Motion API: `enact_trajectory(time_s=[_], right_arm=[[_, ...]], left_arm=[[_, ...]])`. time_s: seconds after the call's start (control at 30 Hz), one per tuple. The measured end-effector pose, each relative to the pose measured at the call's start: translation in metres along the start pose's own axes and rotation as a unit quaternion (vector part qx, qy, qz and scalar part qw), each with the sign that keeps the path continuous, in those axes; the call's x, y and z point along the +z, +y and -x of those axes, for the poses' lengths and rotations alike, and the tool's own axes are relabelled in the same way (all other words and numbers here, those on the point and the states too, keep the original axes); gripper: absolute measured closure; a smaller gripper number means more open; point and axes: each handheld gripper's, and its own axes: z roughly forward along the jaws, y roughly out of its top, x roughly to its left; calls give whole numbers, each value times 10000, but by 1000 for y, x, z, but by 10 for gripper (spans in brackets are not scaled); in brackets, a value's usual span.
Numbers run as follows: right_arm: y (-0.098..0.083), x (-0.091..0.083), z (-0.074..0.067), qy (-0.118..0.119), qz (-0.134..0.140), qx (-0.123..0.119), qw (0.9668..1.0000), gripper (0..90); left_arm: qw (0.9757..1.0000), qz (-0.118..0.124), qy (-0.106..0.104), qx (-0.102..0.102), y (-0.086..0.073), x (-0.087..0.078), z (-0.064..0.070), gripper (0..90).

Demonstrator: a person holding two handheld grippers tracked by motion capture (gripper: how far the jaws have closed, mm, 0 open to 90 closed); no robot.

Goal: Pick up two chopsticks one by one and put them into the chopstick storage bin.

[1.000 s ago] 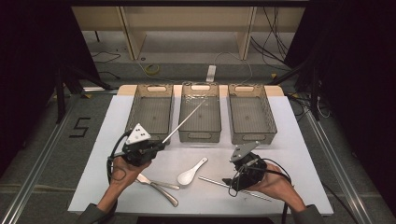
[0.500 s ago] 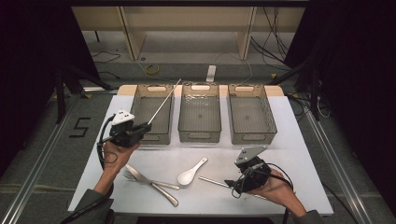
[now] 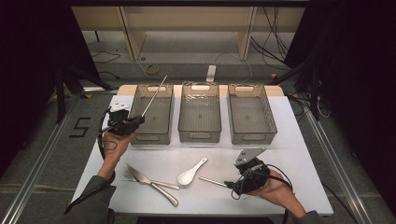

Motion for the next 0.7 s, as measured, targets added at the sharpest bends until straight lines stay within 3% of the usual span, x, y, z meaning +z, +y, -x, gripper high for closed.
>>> enact_trajectory(time_s=[0.23,0.37,0.7], right_arm=[[0,0,-1,16,-25,-15,10000,269],[0,1,-1,21,-30,-32,10000,269],[0,3,-1,66,-106,-100,9999,276]], left_arm=[[9999,-87,95,-104,-1,9,-9,834],[9994,-131,126,-291,-3,13,-16,833],[9984,-292,272,-405,-5,19,-18,831]])
